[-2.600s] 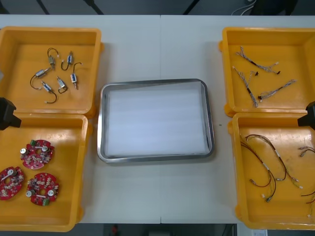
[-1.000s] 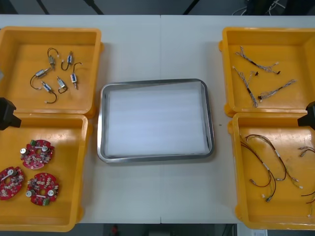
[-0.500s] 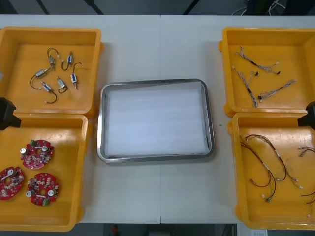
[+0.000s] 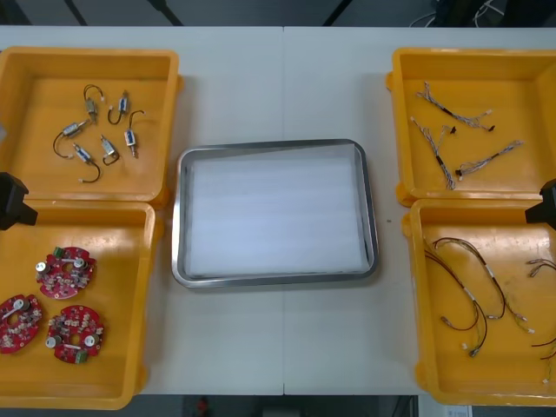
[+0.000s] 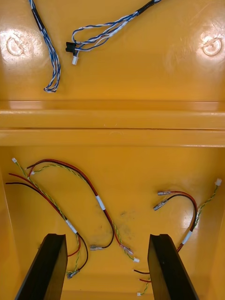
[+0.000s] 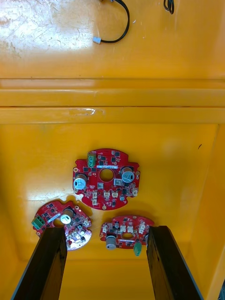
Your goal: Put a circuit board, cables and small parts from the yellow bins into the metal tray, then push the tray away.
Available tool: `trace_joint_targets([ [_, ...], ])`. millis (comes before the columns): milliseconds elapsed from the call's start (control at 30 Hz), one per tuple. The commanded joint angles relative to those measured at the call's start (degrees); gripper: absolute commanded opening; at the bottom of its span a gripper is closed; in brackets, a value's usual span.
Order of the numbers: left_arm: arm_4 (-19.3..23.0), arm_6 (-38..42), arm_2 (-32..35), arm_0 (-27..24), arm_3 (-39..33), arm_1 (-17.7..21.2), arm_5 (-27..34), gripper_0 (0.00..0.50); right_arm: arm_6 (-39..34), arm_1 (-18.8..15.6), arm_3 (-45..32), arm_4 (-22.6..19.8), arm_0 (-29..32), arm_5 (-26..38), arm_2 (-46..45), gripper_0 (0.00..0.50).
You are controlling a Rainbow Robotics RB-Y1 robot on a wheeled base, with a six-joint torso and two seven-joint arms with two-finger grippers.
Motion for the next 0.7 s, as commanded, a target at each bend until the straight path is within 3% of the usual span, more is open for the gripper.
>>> trace_joint_targets([
  [33, 0.13, 4.87, -0.31, -1.88, -1.31, -0.08, 0.50, 0.500, -1.82, 0.23, -0.63, 0.09, -1.04, 0.29, 0.26, 0.500],
  [167, 0.13, 4.87, -0.31, -1.88, -1.31, -0.08, 0.50, 0.500, -1.82, 0.23, -0.63, 0.09, -1.04, 0.29, 0.26, 0.500],
  [233, 0.13, 4.87, -0.31, -1.88, -1.31, -0.08, 0.50, 0.500, -1.82, 1.63, 0.60, -0.26, 1.86, 0.47, 1.75, 0.500],
  [500, 0.22, 4.69, -0.66, -0.56, -1.49, -1.66, 0.41, 0.500, -3.14, 0.40, 0.87, -0.78, 4.59, -1.20, -0.10, 0.500],
  [700, 0.66, 4.43, -0.13, -0.48, -2.10, -0.08, 0.24, 0.500, -9.73, 0.32, 2.45, -1.75, 7.05, -1.29, -2.82, 0.500],
])
